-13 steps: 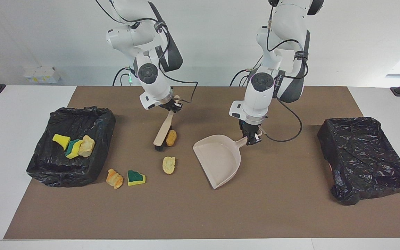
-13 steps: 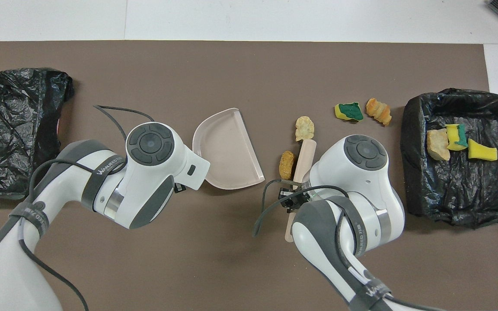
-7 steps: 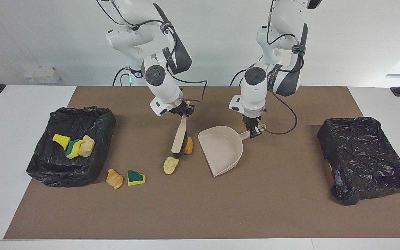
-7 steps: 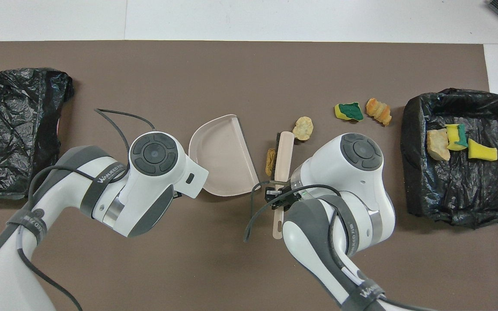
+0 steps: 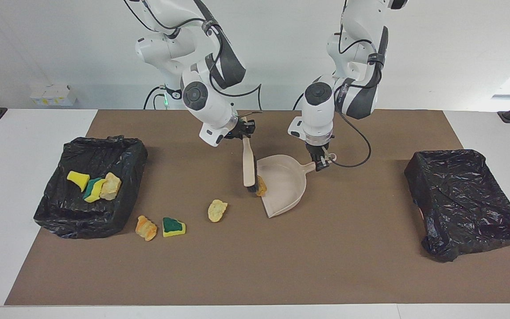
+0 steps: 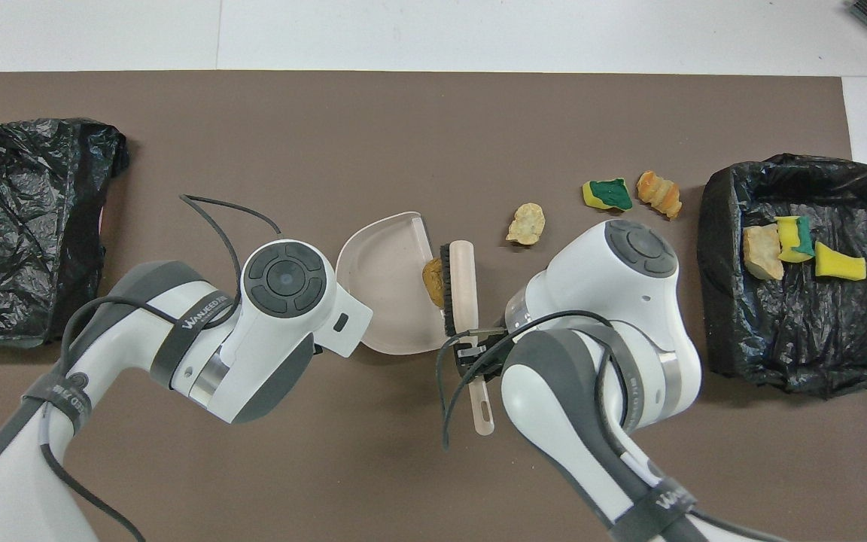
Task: Sweep and dump trash in bin
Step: 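Sweep the nearby sponge pieces toward the dustpan with the right gripper's brush, then move the brush with the right gripper beyond the far sponge pieces, then sweep the far sponge pieces toward the dustpan with the right gripper, then brush the gathered pieces into the dustpan with the right gripper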
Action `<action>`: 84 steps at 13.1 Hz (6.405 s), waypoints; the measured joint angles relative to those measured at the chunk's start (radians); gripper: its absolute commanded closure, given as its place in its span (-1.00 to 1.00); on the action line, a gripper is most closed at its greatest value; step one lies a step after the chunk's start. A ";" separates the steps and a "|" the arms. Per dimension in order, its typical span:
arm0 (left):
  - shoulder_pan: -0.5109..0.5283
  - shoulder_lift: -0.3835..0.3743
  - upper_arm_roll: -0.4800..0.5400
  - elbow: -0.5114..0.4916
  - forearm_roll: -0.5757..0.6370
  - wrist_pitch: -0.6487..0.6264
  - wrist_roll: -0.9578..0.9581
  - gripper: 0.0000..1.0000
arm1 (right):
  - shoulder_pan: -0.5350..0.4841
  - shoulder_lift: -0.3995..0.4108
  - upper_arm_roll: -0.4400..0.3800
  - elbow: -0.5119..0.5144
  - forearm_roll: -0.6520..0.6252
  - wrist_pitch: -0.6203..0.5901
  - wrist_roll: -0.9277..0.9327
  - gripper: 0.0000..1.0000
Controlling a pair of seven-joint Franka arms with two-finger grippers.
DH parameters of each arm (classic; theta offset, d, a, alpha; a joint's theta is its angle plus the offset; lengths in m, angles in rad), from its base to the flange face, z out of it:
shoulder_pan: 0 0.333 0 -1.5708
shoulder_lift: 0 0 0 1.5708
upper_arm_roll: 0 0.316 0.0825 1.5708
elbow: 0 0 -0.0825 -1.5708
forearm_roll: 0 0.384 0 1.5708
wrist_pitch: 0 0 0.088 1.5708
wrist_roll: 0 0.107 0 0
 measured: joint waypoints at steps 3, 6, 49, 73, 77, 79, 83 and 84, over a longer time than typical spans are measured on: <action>0.000 -0.003 0.001 -0.008 0.000 0.000 -0.003 1.00 | -0.071 -0.019 -0.007 0.065 -0.161 -0.152 -0.004 1.00; 0.000 -0.005 0.000 -0.011 0.000 -0.001 -0.026 1.00 | -0.108 -0.028 -0.010 0.049 -0.348 -0.169 -0.004 1.00; 0.000 -0.013 0.002 -0.020 0.000 -0.001 -0.059 1.00 | -0.172 0.115 0.103 0.131 -0.575 -0.054 -0.080 1.00; 0.000 -0.013 0.001 -0.021 0.000 -0.001 -0.144 1.00 | -0.007 0.257 0.119 0.146 -0.601 0.134 -0.126 1.00; 0.000 -0.013 0.002 -0.022 0.000 -0.001 -0.151 1.00 | 0.031 0.218 0.160 0.099 -0.477 0.134 -0.074 1.00; 0.000 -0.013 0.002 -0.022 0.000 -0.001 -0.151 1.00 | 0.060 0.212 0.171 0.099 -0.429 0.134 -0.003 1.00; 0.000 -0.013 0.002 -0.023 0.000 -0.001 -0.151 1.00 | 0.095 0.202 0.173 0.100 -0.396 0.118 0.090 1.00; 0.000 -0.013 0.002 -0.023 0.000 -0.001 -0.149 1.00 | 0.092 0.194 0.173 0.101 -0.396 0.091 0.090 1.00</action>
